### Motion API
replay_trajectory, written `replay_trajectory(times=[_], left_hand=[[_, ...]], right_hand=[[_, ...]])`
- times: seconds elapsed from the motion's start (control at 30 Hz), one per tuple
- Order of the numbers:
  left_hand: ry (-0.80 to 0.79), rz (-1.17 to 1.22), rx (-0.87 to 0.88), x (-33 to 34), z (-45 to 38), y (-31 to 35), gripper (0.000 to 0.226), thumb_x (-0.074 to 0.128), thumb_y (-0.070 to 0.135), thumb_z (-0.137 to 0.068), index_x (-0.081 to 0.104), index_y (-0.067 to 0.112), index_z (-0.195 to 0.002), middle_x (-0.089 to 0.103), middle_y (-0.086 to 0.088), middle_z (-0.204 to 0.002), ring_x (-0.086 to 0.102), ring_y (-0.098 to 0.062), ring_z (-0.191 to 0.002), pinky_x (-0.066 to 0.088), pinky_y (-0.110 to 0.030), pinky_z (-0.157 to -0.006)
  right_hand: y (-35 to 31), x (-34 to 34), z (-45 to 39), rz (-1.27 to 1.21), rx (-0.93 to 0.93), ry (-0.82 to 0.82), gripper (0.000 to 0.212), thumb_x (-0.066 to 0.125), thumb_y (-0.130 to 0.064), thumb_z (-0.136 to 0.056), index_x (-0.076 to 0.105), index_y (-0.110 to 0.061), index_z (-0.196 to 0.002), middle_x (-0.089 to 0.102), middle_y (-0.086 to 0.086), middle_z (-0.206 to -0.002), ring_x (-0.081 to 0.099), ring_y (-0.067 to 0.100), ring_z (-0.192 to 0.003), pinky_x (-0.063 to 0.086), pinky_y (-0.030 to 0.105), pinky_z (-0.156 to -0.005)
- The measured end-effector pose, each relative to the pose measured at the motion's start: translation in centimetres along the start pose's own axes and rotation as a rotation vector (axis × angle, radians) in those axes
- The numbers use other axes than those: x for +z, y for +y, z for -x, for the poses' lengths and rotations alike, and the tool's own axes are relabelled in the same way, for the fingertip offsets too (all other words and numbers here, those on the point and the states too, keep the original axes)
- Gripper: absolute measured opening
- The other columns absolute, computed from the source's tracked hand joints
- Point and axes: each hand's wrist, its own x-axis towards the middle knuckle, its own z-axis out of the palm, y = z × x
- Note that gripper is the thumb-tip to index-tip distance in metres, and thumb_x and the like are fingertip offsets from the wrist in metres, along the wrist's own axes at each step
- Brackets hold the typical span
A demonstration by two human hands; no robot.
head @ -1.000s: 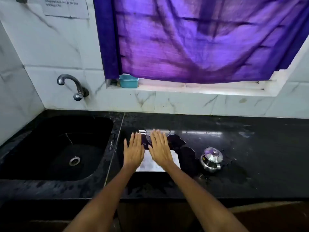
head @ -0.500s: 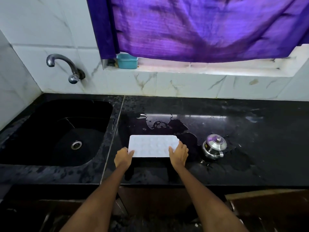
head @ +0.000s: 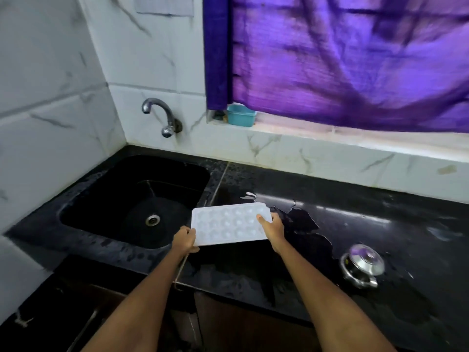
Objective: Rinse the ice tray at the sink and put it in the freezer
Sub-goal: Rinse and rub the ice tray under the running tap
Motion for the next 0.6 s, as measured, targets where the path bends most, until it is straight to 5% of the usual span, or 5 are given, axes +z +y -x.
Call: replay_trajectory(times=[0.1, 0.4, 0.53, 0.6], left_hand=[[0.072, 0.049, -0.046, -2.2, -1.2, 0.6, 0.05, 0.035, 0.03, -0.102, 0.054, -0.01, -0.124, 0.054, -0.027, -0.131, 0.054, -0.039, -0.119, 0.044, -0.04, -0.1], [0.213, 0.326, -0.062, -10.1, -7.8, 1.8, 0.062, 0.043, 0.044, -0.098, 0.048, -0.007, -0.133, 0.051, -0.023, -0.136, 0.05, -0.038, -0.124, 0.041, -0.042, -0.105], [0.253, 0.308, 0.0, -12.6, -13.8, 2.0, 0.05, 0.048, 0.042, -0.097, 0.065, -0.005, -0.096, 0.064, -0.022, -0.1, 0.061, -0.038, -0.104, 0.047, -0.04, -0.091], [0.259, 0.286, -0.006, -13.3, -16.6, 1.8, 0.051, 0.047, 0.042, -0.097, 0.056, 0.002, -0.067, 0.057, -0.012, -0.075, 0.06, -0.034, -0.091, 0.048, -0.04, -0.086]], right_hand=[[-2.2, 2.9, -0.7, 0.03, -0.039, -0.014, 0.033, 0.058, -0.033, -0.09, 0.053, -0.003, -0.103, 0.058, 0.01, -0.099, 0.057, 0.027, -0.096, 0.043, 0.033, -0.082], [-8.6, 12.7, -3.2, 0.056, -0.144, -0.156, 0.018, 0.057, -0.023, -0.088, 0.047, -0.01, -0.095, 0.057, 0.009, -0.096, 0.055, 0.023, -0.081, 0.041, 0.029, -0.068], [-9.9, 17.3, -5.4, 0.159, -0.098, -0.116, 0.034, 0.051, -0.03, -0.092, 0.049, -0.004, -0.113, 0.06, 0.016, -0.11, 0.059, 0.032, -0.097, 0.044, 0.034, -0.073], [-10.0, 19.4, -6.4, 0.306, -0.093, -0.097, 0.042, 0.047, -0.034, -0.094, 0.046, -0.004, -0.123, 0.054, 0.016, -0.122, 0.055, 0.033, -0.109, 0.044, 0.036, -0.08]])
